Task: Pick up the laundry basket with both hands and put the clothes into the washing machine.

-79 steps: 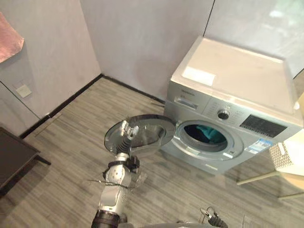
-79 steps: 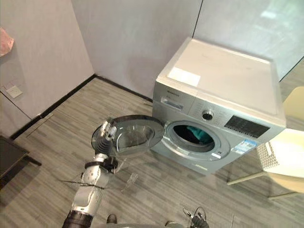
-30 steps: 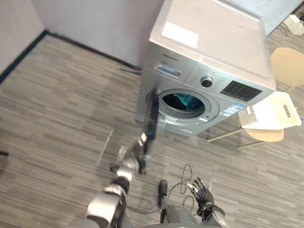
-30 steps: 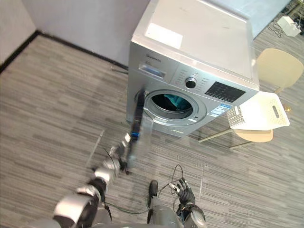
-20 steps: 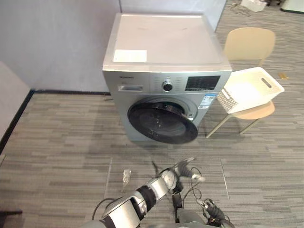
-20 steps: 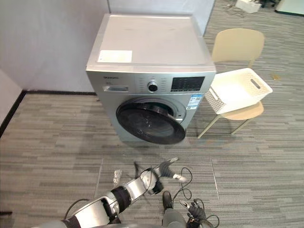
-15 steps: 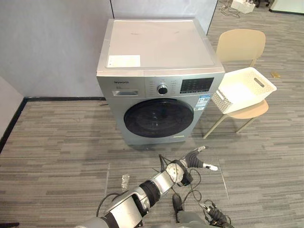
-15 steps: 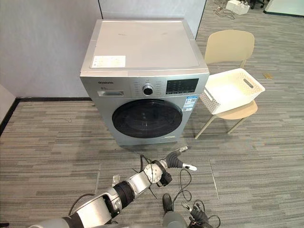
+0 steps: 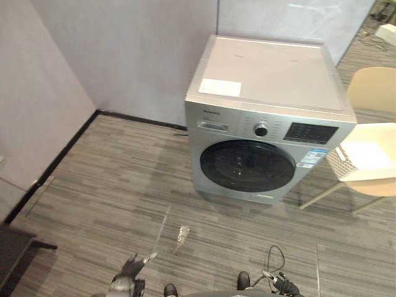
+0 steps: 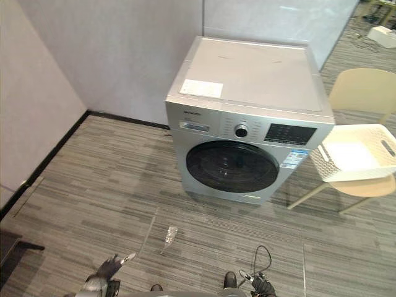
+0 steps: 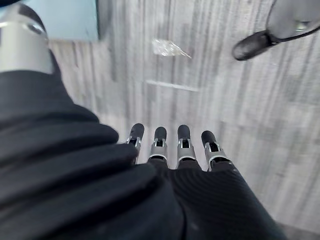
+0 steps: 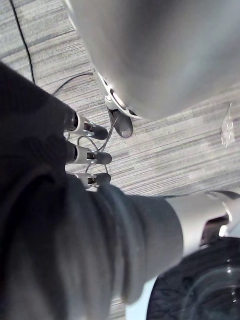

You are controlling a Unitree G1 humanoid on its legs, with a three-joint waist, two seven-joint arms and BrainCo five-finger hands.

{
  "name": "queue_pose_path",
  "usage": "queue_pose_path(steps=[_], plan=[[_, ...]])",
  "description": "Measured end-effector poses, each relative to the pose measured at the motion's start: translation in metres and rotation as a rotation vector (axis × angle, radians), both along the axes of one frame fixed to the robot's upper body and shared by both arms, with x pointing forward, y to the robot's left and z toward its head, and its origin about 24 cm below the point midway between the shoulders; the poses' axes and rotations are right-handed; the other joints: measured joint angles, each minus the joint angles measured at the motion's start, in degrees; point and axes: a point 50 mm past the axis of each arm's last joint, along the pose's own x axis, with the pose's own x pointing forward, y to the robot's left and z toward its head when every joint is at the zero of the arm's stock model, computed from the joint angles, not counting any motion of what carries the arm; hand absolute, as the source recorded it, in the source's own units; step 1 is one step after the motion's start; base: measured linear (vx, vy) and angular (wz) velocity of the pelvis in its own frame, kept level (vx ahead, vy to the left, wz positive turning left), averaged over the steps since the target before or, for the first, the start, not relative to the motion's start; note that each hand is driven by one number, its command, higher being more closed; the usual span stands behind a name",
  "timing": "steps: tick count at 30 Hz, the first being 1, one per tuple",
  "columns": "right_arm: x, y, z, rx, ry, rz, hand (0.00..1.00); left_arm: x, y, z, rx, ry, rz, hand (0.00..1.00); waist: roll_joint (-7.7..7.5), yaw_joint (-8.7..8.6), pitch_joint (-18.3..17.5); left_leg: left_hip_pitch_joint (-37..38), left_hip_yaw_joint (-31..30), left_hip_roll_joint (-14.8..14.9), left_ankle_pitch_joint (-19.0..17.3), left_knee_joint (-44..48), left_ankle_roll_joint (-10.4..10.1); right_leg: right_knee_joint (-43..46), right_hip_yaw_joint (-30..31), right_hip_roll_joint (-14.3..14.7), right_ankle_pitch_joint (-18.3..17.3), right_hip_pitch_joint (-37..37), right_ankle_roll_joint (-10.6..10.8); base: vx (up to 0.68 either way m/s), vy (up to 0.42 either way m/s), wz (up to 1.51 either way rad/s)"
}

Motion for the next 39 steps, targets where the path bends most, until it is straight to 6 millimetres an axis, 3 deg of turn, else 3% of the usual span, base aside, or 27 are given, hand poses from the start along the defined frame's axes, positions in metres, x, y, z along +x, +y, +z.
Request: queue_pose_path(steps=[2,4,5,6,7,8,9,12,14,15,17,19,20,21,22,24,25,26,27,28,30,31,32,33,34,36,39], plan=[[0.000,-0.004,0.000,-0.010,0.004,0.005,0.00,-0.017,-0.005,-0.005,-0.034,0.025,0.076,0.00,0.09,0.72,-0.17,-0.42,-3.26,-1.37,-0.17,0.30,0.78,1.95,-3.14,-1.64,-1.96,0.93,0.74,0.02,0.068,0.95],[-0.004,-0.007,0.000,-0.011,0.018,-0.023,0.00,-0.026,-0.020,-0.010,-0.098,0.031,0.157,0.00,-1.01,1.48,0.24,-1.53,-6.99,-3.77,-2.17,3.03,3.14,8.45,-6.29,-5.27,-6.73,0.72,2.45,0.06,0.158,1.27],[-0.009,-0.009,-0.001,-0.006,0.022,-0.072,0.00,-0.040,-0.015,-0.011,-0.117,0.033,0.273,0.00,-2.36,2.13,-0.39,-3.16,-9.79,-7.15,-4.22,6.76,5.64,15.10,-9.51,-10.01,-9.61,1.54,4.55,0.08,0.182,1.34],[-0.011,-0.012,-0.001,-0.009,0.023,-0.086,0.00,-0.044,-0.021,-0.013,-0.145,0.031,0.322,0.00,-2.43,2.35,-0.40,-3.02,-12.29,-8.19,-5.98,8.57,5.14,22.00,-9.44,-12.58,-10.84,0.86,4.33,0.10,0.168,1.33],[-0.013,-0.012,-0.001,-0.007,0.025,-0.090,0.00,-0.045,-0.024,-0.014,-0.161,0.027,0.360,0.00,-2.39,2.87,-0.45,-2.94,-13.57,-8.97,-6.57,9.84,5.96,28.11,-8.22,-14.25,-10.64,-0.88,3.01,0.11,0.124,1.23],[-0.013,-0.009,-0.001,-0.002,0.019,-0.093,0.00,-0.050,-0.027,-0.015,-0.182,0.024,0.410,0.00,-1.69,2.95,-0.37,-2.54,-16.64,-9.67,-7.52,11.66,6.94,40.05,-3.58,-15.40,-6.92,-4.83,-4.95,0.21,0.180,1.33],[-0.008,-0.005,0.000,-0.001,-0.009,-0.096,0.00,-0.055,-0.024,-0.014,-0.176,0.026,0.428,0.00,-0.96,3.34,-0.20,-0.89,-19.34,-9.37,-8.15,12.07,7.89,49.90,3.45,-14.47,-4.18,-9.70,-6.23,0.23,0.160,1.26],[0.004,0.015,-0.002,0.056,-0.040,-0.062,0.00,-0.063,-0.018,-0.014,-0.162,0.032,0.470,0.00,-3.00,4.37,0.24,1.31,-23.03,-8.26,-9.94,13.08,9.34,57.02,10.06,-8.80,-11.98,-16.75,-2.80,0.26,0.037,0.75],[0.007,0.019,-0.001,0.063,-0.053,-0.063,0.00,-0.062,-0.018,-0.014,-0.164,0.030,0.470,0.00,-2.79,4.31,0.18,2.42,-25.54,-7.55,-11.64,13.16,9.11,46.87,13.38,-5.68,-13.22,-19.11,-1.75,0.26,-0.039,0.62],[0.006,0.018,-0.001,0.064,-0.059,-0.072,0.00,-0.058,-0.018,-0.013,-0.164,0.020,0.470,0.00,-2.67,4.23,0.09,2.31,-27.32,-7.58,-13.31,14.04,8.44,37.13,17.66,-4.76,-12.82,-19.44,-1.59,0.24,-0.091,0.58],[0.003,0.018,-0.001,0.071,-0.049,-0.081,0.00,-0.050,-0.018,-0.012,-0.167,-0.002,0.463,0.00,-2.61,4.18,0.05,1.17,-29.94,-7.66,-16.21,17.09,7.88,26.91,25.93,-2.94,-12.35,-19.67,-1.10,0.35,-0.185,0.78],[-0.002,0.021,-0.003,0.088,-0.029,-0.085,0.00,-0.042,-0.017,-0.011,-0.170,-0.025,0.473,0.00,-2.95,3.89,-0.23,0.98,-33.98,-6.66,-20.86,21.58,6.06,21.55,33.10,-1.21,-10.09,-19.59,2.85,0.48,-0.344,0.99],[-0.002,0.022,-0.003,0.091,-0.025,-0.074,0.00,-0.040,-0.016,-0.011,-0.168,-0.033,0.479,0.00,-3.27,3.48,-0.59,1.31,-35.05,-6.18,-21.84,21.76,5.61,21.57,32.80,-0.98,-9.29,-19.60,4.42,0.50,-0.468,1.20],[-0.006,0.026,-0.004,0.099,-0.008,-0.051,0.00,-0.040,-0.014,-0.010,-0.162,-0.048,0.497,0.00,-3.69,2.70,-2.47,1.73,-37.66,-3.83,-22.87,21.48,4.40,23.13,29.57,0.18,-4.97,-19.86,6.46,0.50,-0.524,1.19],[-0.002,0.021,-0.003,0.085,-0.013,-0.040,0.00,-0.033,-0.021,-0.010,-0.187,-0.064,0.511,0.00,-2.05,2.71,-2.94,0.75,-38.36,-1.34,-22.30,24.01,4.21,26.59,26.24,2.30,-6.98,-20.17,4.26,0.50,-0.528,1.14],[0.005,0.012,-0.002,0.062,-0.013,-0.018,0.00,-0.024,-0.036,-0.011,-0.231,-0.079,0.507,0.00,-0.70,2.98,-3.21,-2.29,-38.16,0.72,-17.38,27.95,4.30,30.55,22.60,4.30,-9.51,-20.12,0.31,0.39,-0.462,0.74],[0.006,0.012,-0.002,0.059,-0.015,-0.012,0.00,-0.022,-0.038,-0.011,-0.237,-0.081,0.506,0.00,-0.70,2.94,-3.22,-3.40,-37.93,1.03,-14.98,29.36,4.48,31.02,21.39,4.55,-10.11,-19.51,-0.51,0.40,-0.535,0.99],[0.007,0.012,-0.002,0.057,-0.017,-0.009,0.00,-0.021,-0.036,-0.011,-0.231,-0.087,0.507,0.00,-1.16,2.11,-2.93,-5.34,-35.20,1.96,-9.62,33.11,5.10,30.27,18.40,4.61,-11.14,-16.82,-2.22,0.37,-0.524,1.19],[0.006,0.014,-0.002,0.059,-0.012,-0.003,0.00,-0.019,-0.034,-0.010,-0.226,-0.088,0.500,0.00,-2.20,1.54,-2.22,-7.84,-29.04,4.33,-6.69,37.75,5.73,27.76,15.58,4.72,-11.91,-12.97,-3.54,0.34,-0.508,1.12],[0.006,0.014,-0.002,0.057,-0.009,0.001,0.00,-0.019,-0.034,-0.010,-0.224,-0.092,0.499,0.00,-2.19,1.81,-2.13,-8.92,-24.75,5.71,-7.14,40.17,5.64,26.78,14.47,5.04,-12.11,-11.29,-4.18,0.30,-0.519,0.83],[0.003,0.011,-0.004,0.056,0.020,0.021,0.00,-0.016,-0.036,-0.010,-0.219,-0.085,0.448,0.00,-1.60,1.82,-1.77,-10.72,-6.11,10.91,-7.55,45.93,5.97,22.47,9.58,6.02,-11.92,-5.09,-5.87,0.22,-0.416,0.70],[0.002,0.013,-0.004,0.060,0.020,0.015,0.00,-0.014,-0.038,-0.009,-0.220,-0.086,0.435,0.00,-1.23,1.92,-1.54,-10.58,-2.10,11.14,-7.65,45.94,5.82,21.48,8.25,6.17,-11.89,-3.51,-5.98,0.09,-0.220,0.99],[0.000,0.013,-0.005,0.057,0.024,-0.005,0.00,-0.011,-0.042,-0.009,-0.224,-0.084,0.390,0.00,-0.53,1.35,-1.36,-10.29,2.25,9.40,-9.11,44.55,3.67,20.05,5.72,6.24,-12.21,-2.06,-6.77,0.02,-0.126,0.97],[0.000,0.010,-0.004,0.044,0.028,-0.017,0.00,-0.008,-0.048,-0.009,-0.223,-0.075,0.330,0.00,0.11,1.38,-1.31,-10.28,4.26,6.43,-10.76,41.08,3.17,19.04,3.56,6.18,-12.57,-1.36,-7.30,0.00,-0.082,0.91],[0.001,0.011,-0.004,0.044,0.029,-0.019,0.00,-0.008,-0.049,-0.009,-0.221,-0.072,0.311,0.00,0.13,1.39,-1.33,-9.63,5.54,5.56,-11.48,38.27,3.91,18.91,2.86,6.18,-12.57,-1.12,-7.30,0.02,-0.062,0.87],[0.000,0.010,-0.004,0.047,0.027,-0.045,0.00,-0.008,-0.052,-0.010,-0.218,-0.056,0.267,0.00,-0.07,1.26,-1.31,-4.27,5.04,1.44,-11.37,21.40,2.88,18.43,-0.57,5.56,-12.54,-0.69,-7.27,0.03,-0.034,0.96],[-0.002,0.019,-0.006,0.072,0.036,-0.052,0.00,-0.018,-0.043,-0.013,-0.187,-0.008,0.251,0.00,-2.11,1.40,-1.05,1.19,2.61,-2.96,-3.11,6.60,3.88,17.98,-0.88,3.57,-11.71,-0.57,-7.35,-0.05,-0.001,0.55]])
